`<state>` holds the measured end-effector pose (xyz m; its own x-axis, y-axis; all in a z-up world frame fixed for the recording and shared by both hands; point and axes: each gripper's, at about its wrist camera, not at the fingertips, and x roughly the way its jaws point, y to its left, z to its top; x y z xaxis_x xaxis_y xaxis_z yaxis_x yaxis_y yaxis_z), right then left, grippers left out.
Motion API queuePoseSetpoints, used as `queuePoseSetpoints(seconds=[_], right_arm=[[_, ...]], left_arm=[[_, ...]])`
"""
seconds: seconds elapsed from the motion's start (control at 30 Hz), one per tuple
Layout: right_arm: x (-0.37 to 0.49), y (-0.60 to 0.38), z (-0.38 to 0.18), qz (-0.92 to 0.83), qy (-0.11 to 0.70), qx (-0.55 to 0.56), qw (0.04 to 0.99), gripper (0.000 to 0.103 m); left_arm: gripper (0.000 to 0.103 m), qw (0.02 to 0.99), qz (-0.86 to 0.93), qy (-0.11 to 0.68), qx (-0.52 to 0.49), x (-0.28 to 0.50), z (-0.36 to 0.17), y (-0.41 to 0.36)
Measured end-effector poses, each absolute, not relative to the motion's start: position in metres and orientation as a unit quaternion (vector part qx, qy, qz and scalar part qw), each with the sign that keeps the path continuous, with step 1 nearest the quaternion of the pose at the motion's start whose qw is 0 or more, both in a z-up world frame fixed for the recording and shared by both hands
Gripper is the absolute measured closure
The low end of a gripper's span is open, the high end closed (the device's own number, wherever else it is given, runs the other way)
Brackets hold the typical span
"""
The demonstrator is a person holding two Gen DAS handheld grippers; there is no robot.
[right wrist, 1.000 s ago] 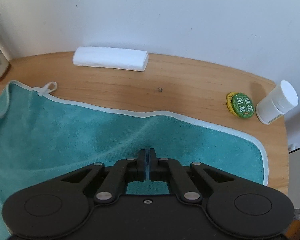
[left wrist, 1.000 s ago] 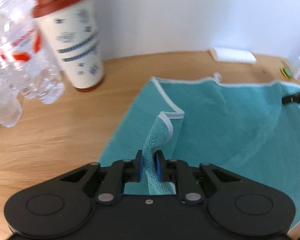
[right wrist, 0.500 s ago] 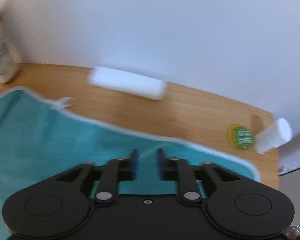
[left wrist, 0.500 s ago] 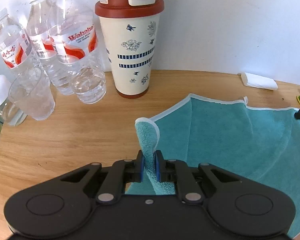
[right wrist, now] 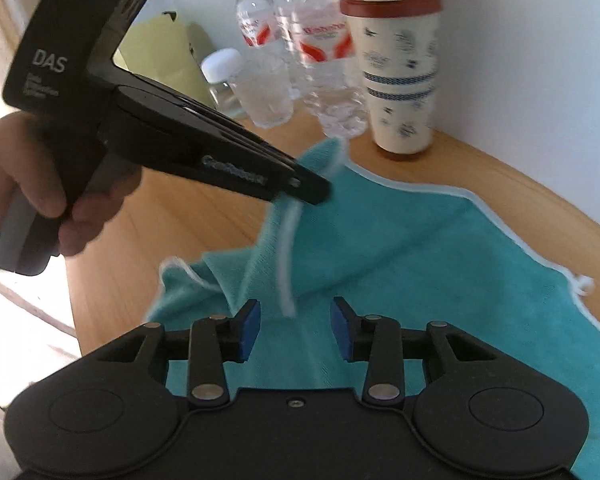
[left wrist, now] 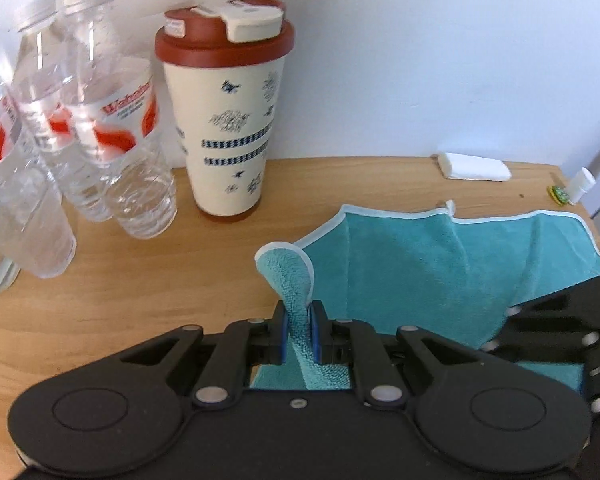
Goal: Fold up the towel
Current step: 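Grasp the towel corner with the right tool while the left tool holds its edge up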
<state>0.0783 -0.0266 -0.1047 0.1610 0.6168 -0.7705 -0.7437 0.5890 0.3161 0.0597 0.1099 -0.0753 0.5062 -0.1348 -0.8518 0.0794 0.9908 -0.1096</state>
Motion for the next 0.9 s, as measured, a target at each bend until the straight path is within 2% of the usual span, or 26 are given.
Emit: queuePoseSetpoints(seconds=[0.17,0.2,0.23,0.37,0.4,0.47,0.5,0.67,0.9], right_arm=[[0.08,-0.011,-0.112,0.451,0.471,-0.049,0.757,0.061],[0.08,-0.009,-0.114,0.453,0.473,-0.041,0.754,0.073],[0.082,-0.006,-0.117,0.456,0.483,-0.032,0.747,0.1],[0.08,-0.005,-0.114,0.452,0.491,-0.023,0.744,0.098],[0.081,-0.006,-0.112,0.453,0.491,-0.015,0.744,0.098],[0.084,-0.009,-0.106,0.446,0.486,-0.005,0.751,0.098],[0.086,-0.011,-0.101,0.441,0.484,-0.003,0.756,0.098],[0.102,-0.02,-0.085,0.419,0.48,0.026,0.77,0.098],[0.123,-0.02,-0.066,0.397,0.483,0.061,0.778,0.098]], left_arm=[[0.093,0.867,-0.084,0.491,-0.027,0.059,-0.074,0.112],[0.093,0.866,-0.087,0.491,-0.026,0.059,-0.075,0.112],[0.093,0.866,-0.089,0.491,-0.026,0.059,-0.075,0.113],[0.092,0.868,-0.089,0.488,-0.024,0.058,-0.073,0.117],[0.088,0.87,-0.083,0.485,-0.023,0.057,-0.071,0.121],[0.076,0.877,-0.08,0.473,-0.028,0.051,-0.065,0.13],[0.066,0.881,-0.08,0.466,-0.028,0.046,-0.061,0.135],[0.065,0.885,-0.077,0.46,-0.01,0.011,-0.055,0.158],[0.062,0.851,-0.148,0.502,0.053,-0.035,-0.095,0.144]])
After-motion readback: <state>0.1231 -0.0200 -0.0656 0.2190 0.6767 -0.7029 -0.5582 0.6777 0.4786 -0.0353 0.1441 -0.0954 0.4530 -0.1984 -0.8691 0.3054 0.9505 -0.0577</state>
